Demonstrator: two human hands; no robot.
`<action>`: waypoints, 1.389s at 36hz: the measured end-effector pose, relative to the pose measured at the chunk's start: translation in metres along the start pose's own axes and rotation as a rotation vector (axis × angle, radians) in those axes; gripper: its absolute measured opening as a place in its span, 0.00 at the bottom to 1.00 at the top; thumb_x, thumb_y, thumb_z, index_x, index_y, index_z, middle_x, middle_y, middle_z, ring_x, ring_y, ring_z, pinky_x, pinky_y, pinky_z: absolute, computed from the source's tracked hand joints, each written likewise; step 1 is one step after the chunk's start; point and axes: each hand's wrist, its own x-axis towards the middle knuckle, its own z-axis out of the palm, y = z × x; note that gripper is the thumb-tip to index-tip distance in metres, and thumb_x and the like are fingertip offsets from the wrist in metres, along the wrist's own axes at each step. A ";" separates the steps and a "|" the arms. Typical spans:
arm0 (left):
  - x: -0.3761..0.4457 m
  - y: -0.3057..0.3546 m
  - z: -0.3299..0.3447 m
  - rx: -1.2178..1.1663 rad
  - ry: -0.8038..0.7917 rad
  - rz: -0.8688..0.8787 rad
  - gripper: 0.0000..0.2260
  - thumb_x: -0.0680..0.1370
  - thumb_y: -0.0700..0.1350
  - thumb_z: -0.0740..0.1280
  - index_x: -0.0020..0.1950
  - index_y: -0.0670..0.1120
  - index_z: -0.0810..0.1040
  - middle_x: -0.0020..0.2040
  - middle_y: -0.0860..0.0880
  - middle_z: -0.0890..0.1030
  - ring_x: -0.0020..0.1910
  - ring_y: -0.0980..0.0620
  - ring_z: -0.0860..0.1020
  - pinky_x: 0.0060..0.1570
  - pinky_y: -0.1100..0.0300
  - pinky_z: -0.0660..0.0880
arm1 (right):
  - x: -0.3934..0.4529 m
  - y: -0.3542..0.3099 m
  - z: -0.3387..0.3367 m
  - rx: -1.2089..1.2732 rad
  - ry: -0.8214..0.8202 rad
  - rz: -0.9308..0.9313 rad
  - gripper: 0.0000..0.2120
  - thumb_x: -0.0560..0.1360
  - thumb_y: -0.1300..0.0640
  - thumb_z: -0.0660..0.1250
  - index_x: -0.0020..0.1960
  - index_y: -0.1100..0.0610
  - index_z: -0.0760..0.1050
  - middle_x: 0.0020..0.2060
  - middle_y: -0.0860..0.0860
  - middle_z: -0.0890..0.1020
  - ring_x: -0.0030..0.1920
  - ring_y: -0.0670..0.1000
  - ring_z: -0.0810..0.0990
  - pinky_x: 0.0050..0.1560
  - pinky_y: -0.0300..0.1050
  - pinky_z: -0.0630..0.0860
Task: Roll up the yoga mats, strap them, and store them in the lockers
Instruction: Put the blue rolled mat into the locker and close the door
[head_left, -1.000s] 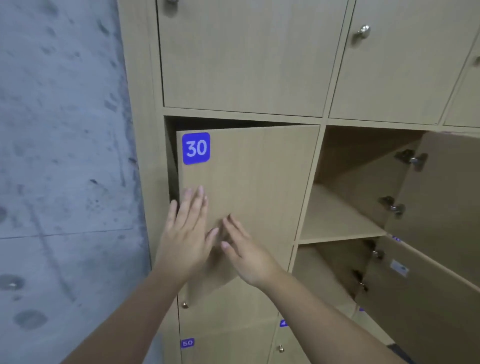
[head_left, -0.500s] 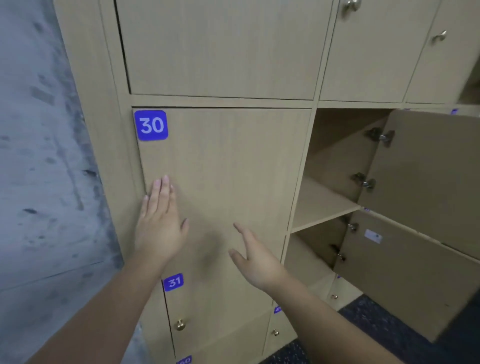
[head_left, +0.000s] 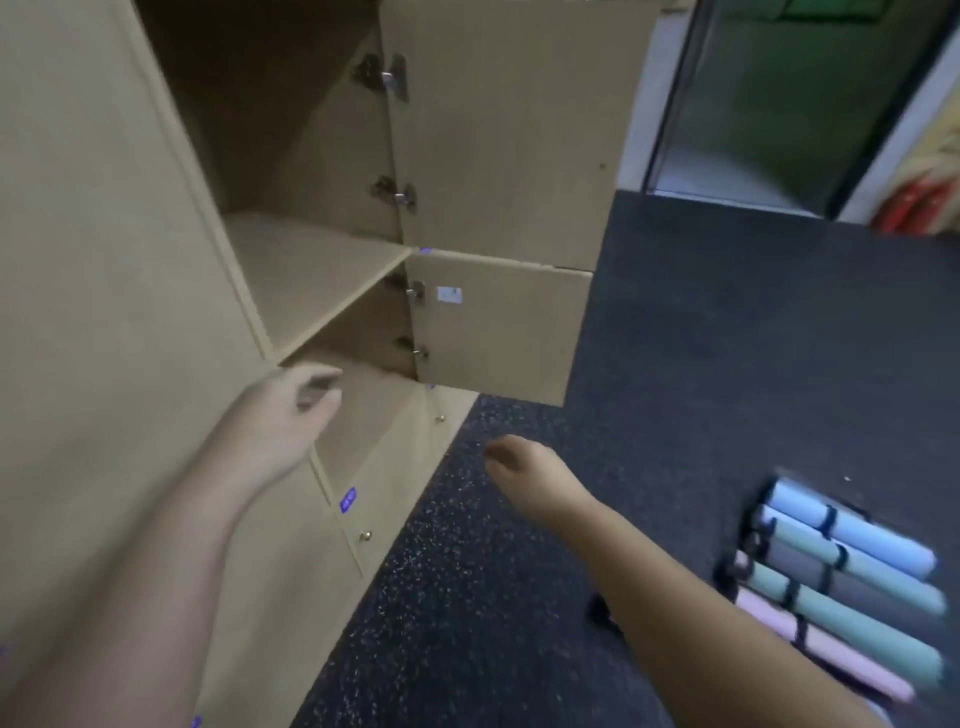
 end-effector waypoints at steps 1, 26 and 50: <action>0.005 0.012 0.029 -0.002 -0.094 0.028 0.10 0.79 0.44 0.65 0.60 0.50 0.78 0.52 0.49 0.80 0.53 0.52 0.78 0.51 0.61 0.71 | -0.005 0.022 -0.014 0.010 0.026 0.039 0.16 0.83 0.55 0.58 0.69 0.54 0.72 0.63 0.51 0.78 0.58 0.52 0.78 0.55 0.43 0.76; -0.049 0.180 0.698 -0.003 -0.923 -0.274 0.11 0.81 0.42 0.61 0.62 0.49 0.77 0.60 0.50 0.78 0.57 0.51 0.76 0.51 0.62 0.68 | -0.128 0.615 -0.162 0.118 0.068 0.918 0.33 0.77 0.51 0.68 0.76 0.55 0.56 0.71 0.55 0.69 0.61 0.58 0.76 0.56 0.52 0.76; -0.010 -0.144 1.046 0.832 -1.133 0.188 0.55 0.67 0.63 0.74 0.76 0.61 0.33 0.78 0.47 0.35 0.76 0.41 0.33 0.71 0.34 0.40 | 0.050 0.951 0.121 -0.302 -0.327 0.763 0.65 0.62 0.34 0.76 0.77 0.45 0.31 0.78 0.49 0.37 0.78 0.57 0.36 0.75 0.63 0.41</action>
